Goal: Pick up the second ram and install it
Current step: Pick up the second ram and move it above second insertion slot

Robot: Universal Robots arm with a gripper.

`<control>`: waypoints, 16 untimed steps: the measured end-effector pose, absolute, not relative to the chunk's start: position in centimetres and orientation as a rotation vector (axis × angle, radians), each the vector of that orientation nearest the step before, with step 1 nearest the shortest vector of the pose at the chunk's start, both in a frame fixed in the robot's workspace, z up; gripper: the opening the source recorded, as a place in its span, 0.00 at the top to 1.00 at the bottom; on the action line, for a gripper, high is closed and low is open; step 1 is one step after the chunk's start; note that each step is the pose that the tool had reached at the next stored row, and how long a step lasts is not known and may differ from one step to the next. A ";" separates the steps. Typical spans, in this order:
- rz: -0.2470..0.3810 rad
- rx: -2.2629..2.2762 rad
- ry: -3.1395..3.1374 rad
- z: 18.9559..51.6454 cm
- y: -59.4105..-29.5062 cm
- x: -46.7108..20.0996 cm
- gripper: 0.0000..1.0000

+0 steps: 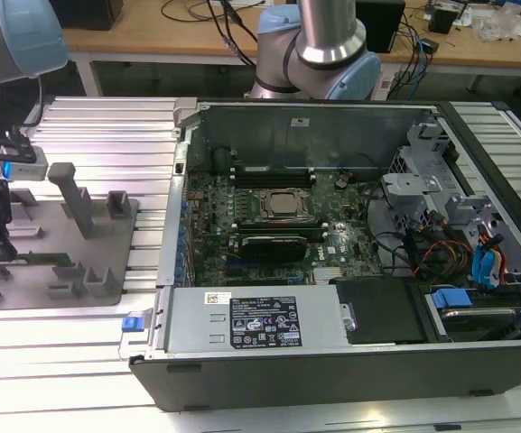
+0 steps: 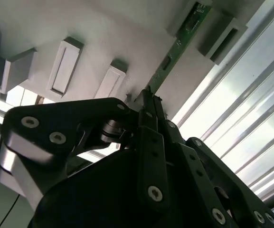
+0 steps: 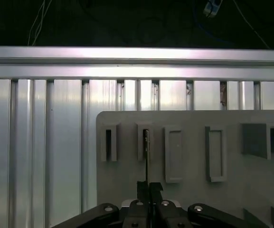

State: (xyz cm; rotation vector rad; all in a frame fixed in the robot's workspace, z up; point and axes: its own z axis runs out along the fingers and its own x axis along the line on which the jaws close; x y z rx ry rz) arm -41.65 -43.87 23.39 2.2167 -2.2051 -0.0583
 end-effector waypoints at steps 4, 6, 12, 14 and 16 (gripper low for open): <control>-0.058 2.217 -2.205 24.8 -43.9 -41.6 0.91; -0.058 2.217 -2.205 26.2 -43.9 -41.6 0.91; -0.058 2.217 -2.205 29.3 -43.9 -41.6 0.91; -0.058 2.217 -2.205 30.3 -43.9 -41.6 0.91; -0.058 2.217 -2.205 32.4 -43.9 -41.6 0.91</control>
